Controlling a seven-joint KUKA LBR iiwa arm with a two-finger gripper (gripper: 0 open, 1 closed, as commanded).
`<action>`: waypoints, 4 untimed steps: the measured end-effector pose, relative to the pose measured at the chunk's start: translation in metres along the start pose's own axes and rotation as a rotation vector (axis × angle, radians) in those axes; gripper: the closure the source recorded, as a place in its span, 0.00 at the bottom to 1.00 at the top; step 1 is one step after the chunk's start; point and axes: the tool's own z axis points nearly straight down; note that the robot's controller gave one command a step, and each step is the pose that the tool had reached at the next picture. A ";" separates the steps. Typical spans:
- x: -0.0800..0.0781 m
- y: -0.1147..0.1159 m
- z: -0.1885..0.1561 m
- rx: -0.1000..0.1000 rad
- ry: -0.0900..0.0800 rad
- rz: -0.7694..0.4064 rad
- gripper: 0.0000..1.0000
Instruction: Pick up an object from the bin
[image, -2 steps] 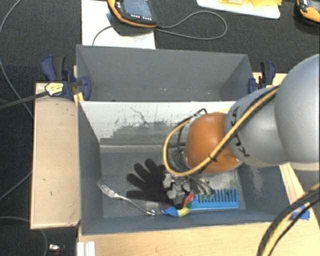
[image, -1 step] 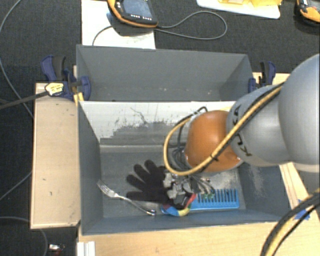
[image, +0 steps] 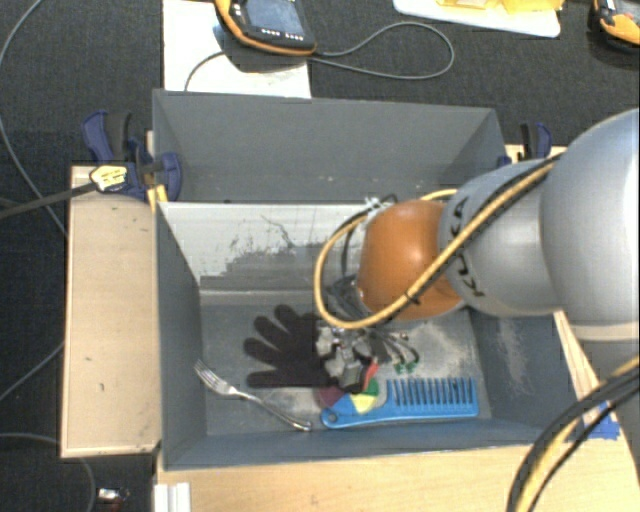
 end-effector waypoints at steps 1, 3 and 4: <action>0.012 0.003 -0.075 -0.001 0.006 0.016 1.00; 0.007 0.050 -0.041 0.000 -0.003 -0.013 1.00; 0.005 0.059 -0.015 -0.001 0.006 0.054 1.00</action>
Offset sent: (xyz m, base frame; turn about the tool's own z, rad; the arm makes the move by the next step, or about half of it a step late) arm -0.0153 0.0172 0.1007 0.0210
